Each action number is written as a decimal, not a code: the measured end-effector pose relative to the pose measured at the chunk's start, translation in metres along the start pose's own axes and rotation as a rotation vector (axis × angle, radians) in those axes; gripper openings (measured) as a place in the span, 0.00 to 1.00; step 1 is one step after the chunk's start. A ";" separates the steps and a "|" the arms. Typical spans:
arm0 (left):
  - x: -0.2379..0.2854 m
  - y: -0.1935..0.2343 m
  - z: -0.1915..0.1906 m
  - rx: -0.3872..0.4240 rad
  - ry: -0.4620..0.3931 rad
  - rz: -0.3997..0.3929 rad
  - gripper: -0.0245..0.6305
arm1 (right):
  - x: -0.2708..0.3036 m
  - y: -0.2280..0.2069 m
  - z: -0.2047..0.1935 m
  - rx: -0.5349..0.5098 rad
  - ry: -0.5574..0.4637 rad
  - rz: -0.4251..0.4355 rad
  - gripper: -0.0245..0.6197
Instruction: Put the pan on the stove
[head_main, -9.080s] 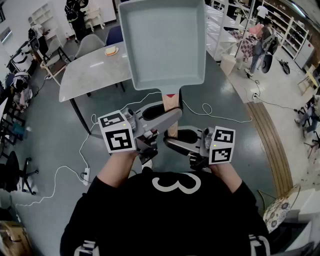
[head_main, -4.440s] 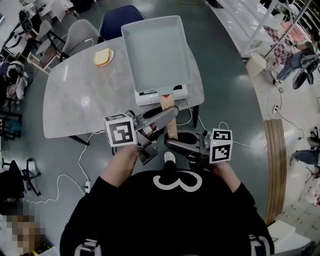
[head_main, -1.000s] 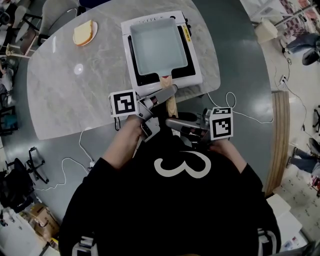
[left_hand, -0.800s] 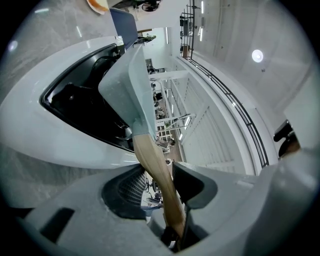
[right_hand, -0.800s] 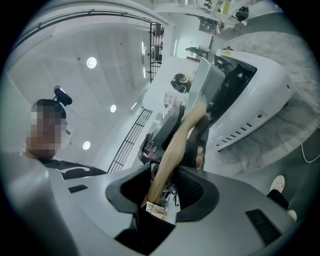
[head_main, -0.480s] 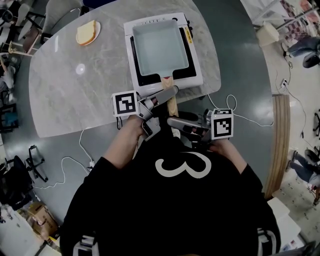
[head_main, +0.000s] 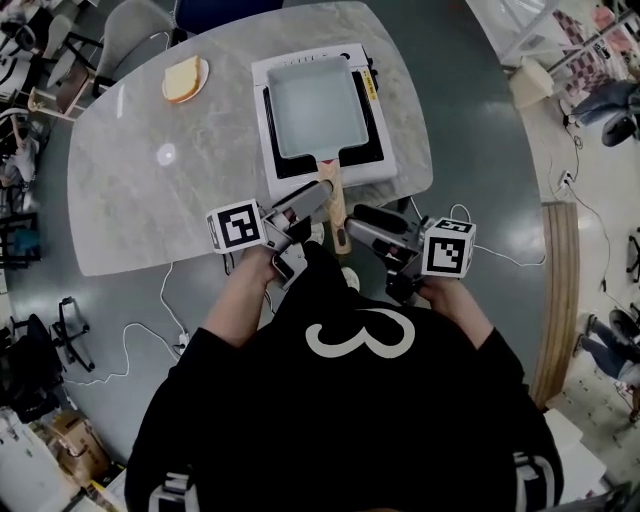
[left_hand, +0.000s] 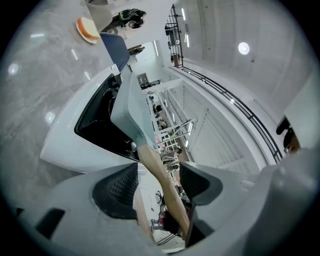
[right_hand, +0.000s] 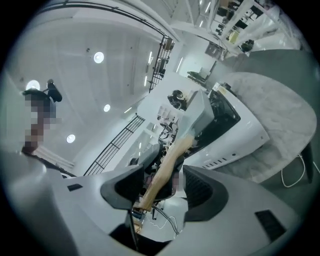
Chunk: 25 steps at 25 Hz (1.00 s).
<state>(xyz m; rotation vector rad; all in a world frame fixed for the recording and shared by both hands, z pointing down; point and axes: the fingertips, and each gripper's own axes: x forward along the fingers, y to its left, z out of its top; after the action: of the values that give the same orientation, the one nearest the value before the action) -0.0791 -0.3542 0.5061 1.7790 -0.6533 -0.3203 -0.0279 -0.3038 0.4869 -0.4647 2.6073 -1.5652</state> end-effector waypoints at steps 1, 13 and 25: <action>-0.004 -0.002 0.002 0.016 -0.009 0.013 0.43 | -0.002 0.003 0.006 -0.022 -0.013 0.001 0.36; -0.049 -0.099 0.008 0.426 -0.069 0.064 0.25 | -0.028 0.085 0.044 -0.484 0.029 0.014 0.26; -0.078 -0.205 -0.026 0.881 0.060 -0.031 0.07 | -0.032 0.181 0.036 -0.658 0.033 0.146 0.10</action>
<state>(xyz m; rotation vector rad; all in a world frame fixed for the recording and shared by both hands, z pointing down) -0.0738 -0.2497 0.3110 2.6219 -0.7880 0.0241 -0.0302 -0.2465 0.3085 -0.2634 3.0535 -0.6475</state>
